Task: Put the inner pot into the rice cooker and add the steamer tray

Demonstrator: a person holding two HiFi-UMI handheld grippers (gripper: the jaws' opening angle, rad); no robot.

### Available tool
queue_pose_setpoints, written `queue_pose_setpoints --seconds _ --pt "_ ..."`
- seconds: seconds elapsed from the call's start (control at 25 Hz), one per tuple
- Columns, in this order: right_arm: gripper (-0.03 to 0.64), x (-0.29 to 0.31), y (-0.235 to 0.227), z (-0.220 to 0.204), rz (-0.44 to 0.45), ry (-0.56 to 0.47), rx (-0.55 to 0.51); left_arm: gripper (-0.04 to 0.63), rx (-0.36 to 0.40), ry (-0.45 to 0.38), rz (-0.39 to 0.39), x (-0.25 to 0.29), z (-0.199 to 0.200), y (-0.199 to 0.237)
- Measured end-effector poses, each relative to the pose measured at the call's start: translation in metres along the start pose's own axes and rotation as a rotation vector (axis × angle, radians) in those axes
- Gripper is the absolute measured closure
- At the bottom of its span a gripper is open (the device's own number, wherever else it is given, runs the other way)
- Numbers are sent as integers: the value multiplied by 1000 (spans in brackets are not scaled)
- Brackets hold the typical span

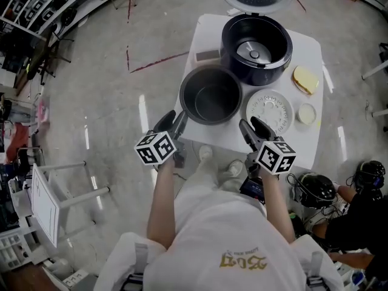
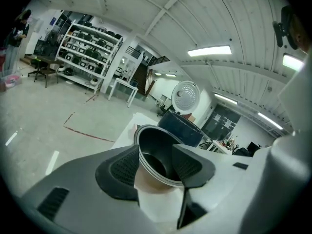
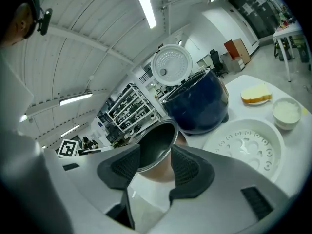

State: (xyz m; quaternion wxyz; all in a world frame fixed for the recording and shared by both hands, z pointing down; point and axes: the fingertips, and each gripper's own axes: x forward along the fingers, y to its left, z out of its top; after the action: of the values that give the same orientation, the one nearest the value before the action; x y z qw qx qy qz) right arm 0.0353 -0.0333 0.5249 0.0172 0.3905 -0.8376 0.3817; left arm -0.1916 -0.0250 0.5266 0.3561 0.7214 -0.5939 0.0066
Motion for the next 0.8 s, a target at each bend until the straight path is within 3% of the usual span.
queue_pose_setpoints --seconds 0.8 --pt "425 83 -32 1 -105 109 19 394 -72 142 -42 84 -1 54"
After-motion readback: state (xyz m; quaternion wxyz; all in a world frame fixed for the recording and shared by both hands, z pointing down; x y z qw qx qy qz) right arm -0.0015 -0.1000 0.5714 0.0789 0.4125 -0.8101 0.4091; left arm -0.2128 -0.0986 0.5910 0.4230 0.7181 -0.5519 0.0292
